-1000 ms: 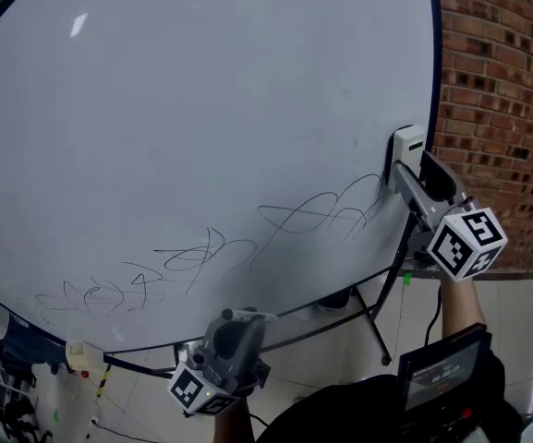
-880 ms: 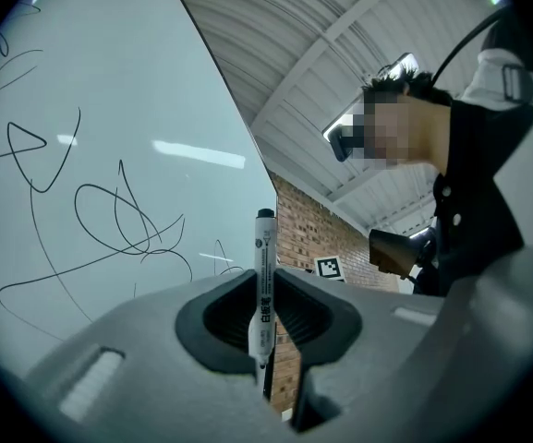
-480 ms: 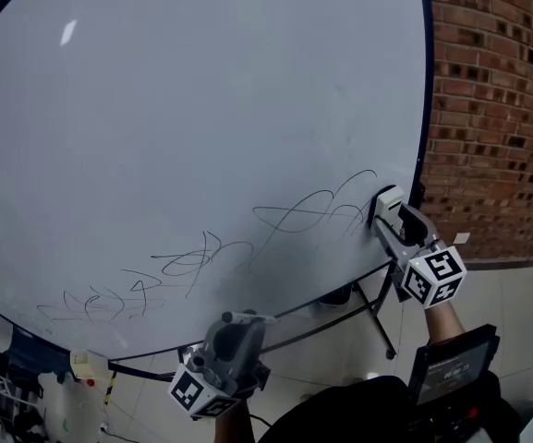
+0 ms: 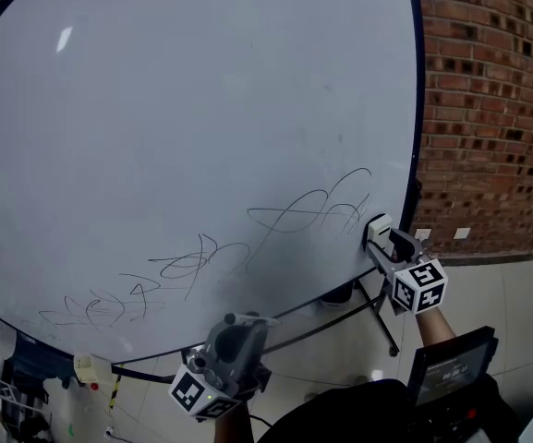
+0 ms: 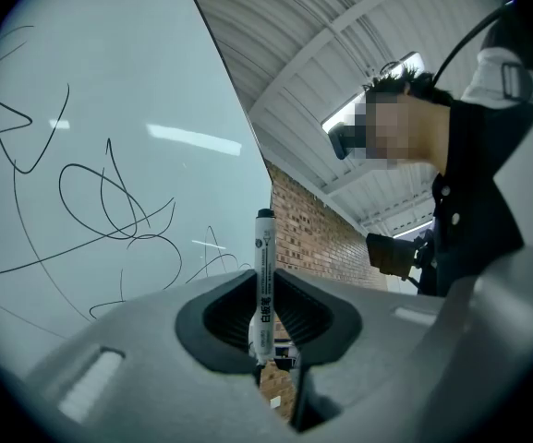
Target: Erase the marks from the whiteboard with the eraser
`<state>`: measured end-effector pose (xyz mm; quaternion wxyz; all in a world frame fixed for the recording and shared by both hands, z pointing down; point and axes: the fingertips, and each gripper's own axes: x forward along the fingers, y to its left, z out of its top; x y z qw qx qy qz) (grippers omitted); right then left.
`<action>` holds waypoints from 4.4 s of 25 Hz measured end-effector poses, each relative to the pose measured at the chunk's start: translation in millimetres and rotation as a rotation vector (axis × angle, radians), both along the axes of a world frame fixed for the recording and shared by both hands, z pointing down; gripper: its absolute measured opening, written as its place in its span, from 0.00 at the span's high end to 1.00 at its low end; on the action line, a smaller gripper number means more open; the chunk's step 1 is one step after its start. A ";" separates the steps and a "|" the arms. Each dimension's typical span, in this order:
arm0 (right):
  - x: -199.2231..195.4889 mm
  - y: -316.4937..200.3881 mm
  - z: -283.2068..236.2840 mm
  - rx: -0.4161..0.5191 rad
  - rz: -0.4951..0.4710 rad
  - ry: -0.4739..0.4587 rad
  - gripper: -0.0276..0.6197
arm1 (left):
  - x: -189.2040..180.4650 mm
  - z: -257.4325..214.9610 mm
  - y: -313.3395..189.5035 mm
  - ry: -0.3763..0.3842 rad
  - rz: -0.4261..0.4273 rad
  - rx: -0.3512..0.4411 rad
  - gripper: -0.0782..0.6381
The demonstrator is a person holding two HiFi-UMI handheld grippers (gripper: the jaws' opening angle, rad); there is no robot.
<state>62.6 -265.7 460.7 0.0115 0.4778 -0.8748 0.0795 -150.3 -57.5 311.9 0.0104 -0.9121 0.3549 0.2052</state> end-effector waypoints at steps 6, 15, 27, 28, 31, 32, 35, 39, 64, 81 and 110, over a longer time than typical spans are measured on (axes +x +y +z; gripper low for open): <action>-2.5 0.2 -96.0 0.131 0.004 -0.055 0.60 | -5.4 6.9 2.8 -0.008 -0.009 0.010 0.81; -11.2 13.1 -271.7 0.407 -0.001 -0.125 0.60 | -23.6 6.1 8.4 0.013 -0.053 0.035 0.81; 1.9 0.5 -146.2 0.247 0.020 -0.065 0.60 | -16.8 9.5 0.7 0.008 -0.030 0.011 0.81; 0.5 0.0 -122.5 0.214 0.016 -0.054 0.60 | -14.7 10.8 -0.1 0.005 -0.024 0.005 0.81; -4.5 0.8 -52.3 0.107 0.010 -0.016 0.60 | -9.7 13.0 -1.1 0.001 -0.008 -0.006 0.81; -6.0 1.4 -31.4 0.072 0.009 -0.005 0.60 | -8.5 13.0 -0.9 0.003 -0.003 -0.006 0.81; -8.7 2.6 14.7 -0.012 0.005 0.001 0.60 | -5.6 11.1 0.4 0.000 0.002 -0.006 0.81; -8.5 2.4 23.8 -0.047 0.014 0.001 0.61 | -5.8 9.6 2.4 -0.004 0.002 -0.005 0.81; -11.2 8.4 -184.2 0.328 0.051 -0.067 0.61 | -27.7 10.3 9.0 0.008 -0.051 0.009 0.81; -15.2 6.0 4.2 -0.028 0.024 0.022 0.61 | -21.5 11.2 8.8 -0.002 -0.020 0.002 0.81; -68.9 142.0 -133.0 0.206 -0.542 -0.532 0.61 | -29.3 15.1 -0.7 0.054 -0.015 0.004 0.81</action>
